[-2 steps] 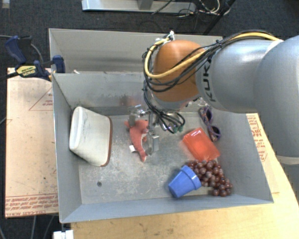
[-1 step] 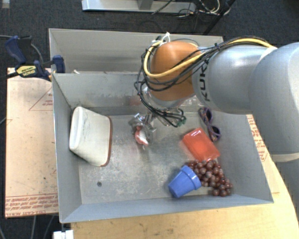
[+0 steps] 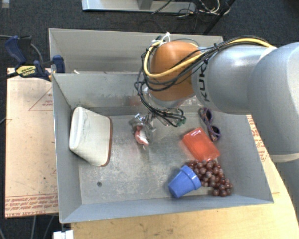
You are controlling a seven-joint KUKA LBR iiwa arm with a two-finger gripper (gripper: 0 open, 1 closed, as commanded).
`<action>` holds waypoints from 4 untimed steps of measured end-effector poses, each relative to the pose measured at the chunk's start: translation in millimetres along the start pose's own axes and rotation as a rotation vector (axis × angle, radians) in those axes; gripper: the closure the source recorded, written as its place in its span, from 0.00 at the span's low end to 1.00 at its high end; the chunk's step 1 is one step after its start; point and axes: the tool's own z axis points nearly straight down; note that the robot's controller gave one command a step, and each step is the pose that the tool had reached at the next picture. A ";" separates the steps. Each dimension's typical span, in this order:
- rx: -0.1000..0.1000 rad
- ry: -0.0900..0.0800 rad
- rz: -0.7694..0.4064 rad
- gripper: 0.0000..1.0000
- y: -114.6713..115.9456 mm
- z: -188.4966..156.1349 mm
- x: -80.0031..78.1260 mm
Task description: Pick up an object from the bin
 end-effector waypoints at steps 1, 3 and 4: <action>0.000 0.000 0.000 1.00 0.0 0.0 0.0; 0.000 -0.005 0.019 1.00 -4.7 -122.9 4.6; 0.002 -0.007 -0.072 1.00 13.9 -287.0 -7.3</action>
Offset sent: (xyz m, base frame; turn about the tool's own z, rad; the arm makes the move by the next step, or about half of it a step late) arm -0.0028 -0.0079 0.1225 0.0163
